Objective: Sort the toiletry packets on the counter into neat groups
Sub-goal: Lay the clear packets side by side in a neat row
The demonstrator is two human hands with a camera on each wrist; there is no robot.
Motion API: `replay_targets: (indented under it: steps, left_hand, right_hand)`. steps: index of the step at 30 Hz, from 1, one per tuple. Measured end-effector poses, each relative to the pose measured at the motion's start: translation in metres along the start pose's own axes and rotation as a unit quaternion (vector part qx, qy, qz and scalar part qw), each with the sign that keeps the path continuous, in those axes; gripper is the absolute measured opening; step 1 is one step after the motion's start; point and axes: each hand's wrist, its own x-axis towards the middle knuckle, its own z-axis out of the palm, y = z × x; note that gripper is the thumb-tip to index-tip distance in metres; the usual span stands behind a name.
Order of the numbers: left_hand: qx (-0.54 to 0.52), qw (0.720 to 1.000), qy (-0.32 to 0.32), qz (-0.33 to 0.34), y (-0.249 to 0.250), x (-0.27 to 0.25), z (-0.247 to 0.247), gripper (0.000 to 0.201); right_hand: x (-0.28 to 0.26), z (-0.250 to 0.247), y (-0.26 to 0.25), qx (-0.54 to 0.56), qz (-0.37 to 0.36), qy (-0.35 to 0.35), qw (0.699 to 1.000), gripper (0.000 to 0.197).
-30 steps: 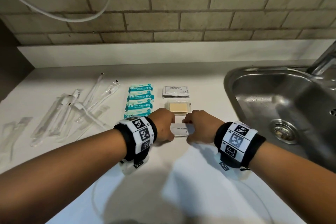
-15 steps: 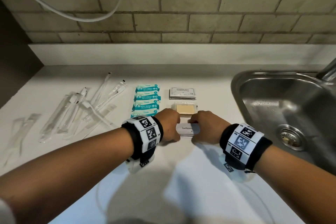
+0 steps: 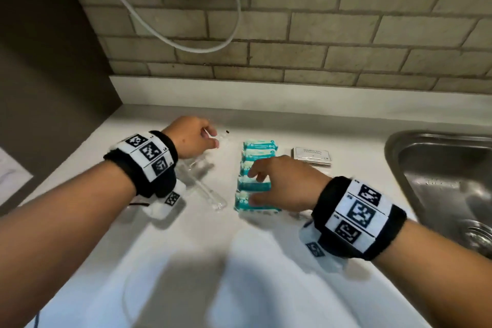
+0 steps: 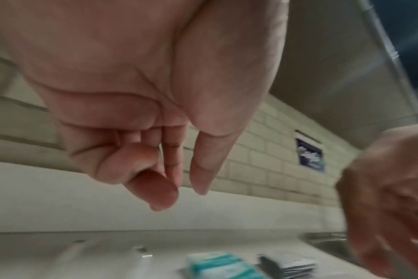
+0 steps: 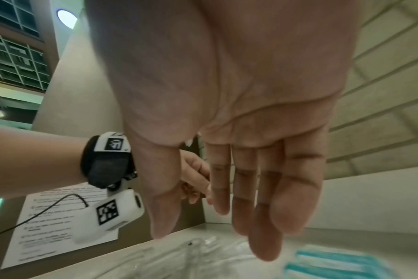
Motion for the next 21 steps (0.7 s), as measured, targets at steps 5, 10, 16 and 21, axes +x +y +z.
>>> replay_targets:
  steps: [5, 10, 16, 21]
  left_hand:
    - [0.08, 0.988, -0.012, -0.133, -0.086, 0.006, -0.031, 0.036]
    - [0.102, 0.972, -0.084, -0.194, -0.135, 0.0, -0.014, 0.08]
    - [0.076, 0.98, -0.069, -0.168, -0.154, 0.015, 0.001, 0.075]
    - [0.037, 0.984, -0.092, -0.151, -0.177, 0.02, -0.011, 0.026]
  right_hand:
    - [0.088, 0.03, -0.067, -0.018, -0.02, -0.036, 0.999, 0.047]
    - [0.145, 0.049, -0.096, -0.026, 0.062, -0.031, 0.997, 0.042]
    - [0.169, 0.061, -0.102, -0.012, 0.135, -0.064, 0.989, 0.021]
    - [0.191, 0.052, -0.103, 0.082, 0.203, 0.03, 0.975, 0.025]
